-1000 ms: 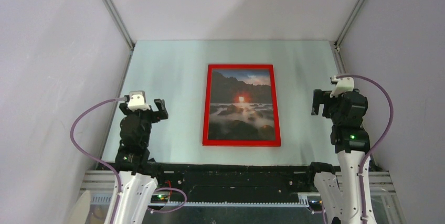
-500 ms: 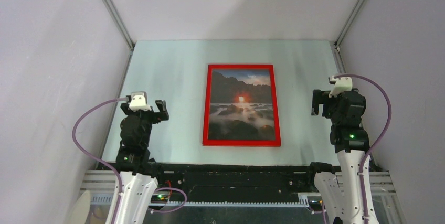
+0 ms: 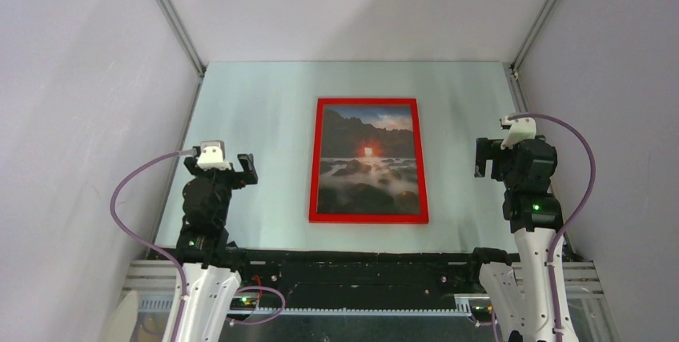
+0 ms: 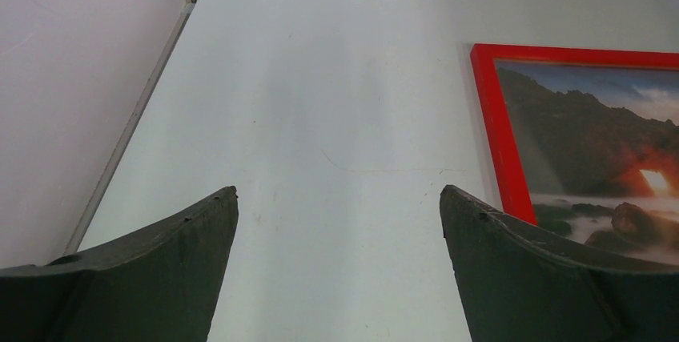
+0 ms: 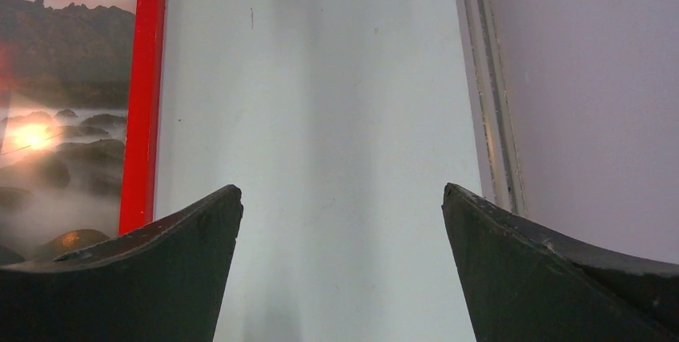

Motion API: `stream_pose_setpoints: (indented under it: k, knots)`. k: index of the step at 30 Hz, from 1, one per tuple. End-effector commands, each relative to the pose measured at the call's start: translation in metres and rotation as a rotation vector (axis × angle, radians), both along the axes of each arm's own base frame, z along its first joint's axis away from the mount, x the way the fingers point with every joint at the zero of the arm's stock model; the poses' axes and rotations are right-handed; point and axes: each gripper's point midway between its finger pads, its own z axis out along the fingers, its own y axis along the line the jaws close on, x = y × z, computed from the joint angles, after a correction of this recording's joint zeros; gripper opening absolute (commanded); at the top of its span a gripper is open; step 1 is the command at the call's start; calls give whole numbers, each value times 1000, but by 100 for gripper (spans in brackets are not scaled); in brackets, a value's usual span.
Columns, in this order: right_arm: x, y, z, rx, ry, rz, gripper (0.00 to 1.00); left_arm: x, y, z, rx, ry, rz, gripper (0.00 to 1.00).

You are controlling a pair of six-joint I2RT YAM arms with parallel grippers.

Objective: Put the photo into the frame
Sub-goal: Reset both arms

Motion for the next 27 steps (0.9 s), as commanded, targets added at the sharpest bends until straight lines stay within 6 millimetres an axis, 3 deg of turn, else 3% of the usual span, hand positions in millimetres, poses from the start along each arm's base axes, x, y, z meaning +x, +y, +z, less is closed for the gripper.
stream_pose_setpoints:
  k: [1,27]
  knots:
    - [3,1,6,-14,-23,11,100,1,0,3,18,-21,-9,100]
    - [4,-2,7,-20,-28,-4,100,1,-1,-1,19,-10,-22,100]
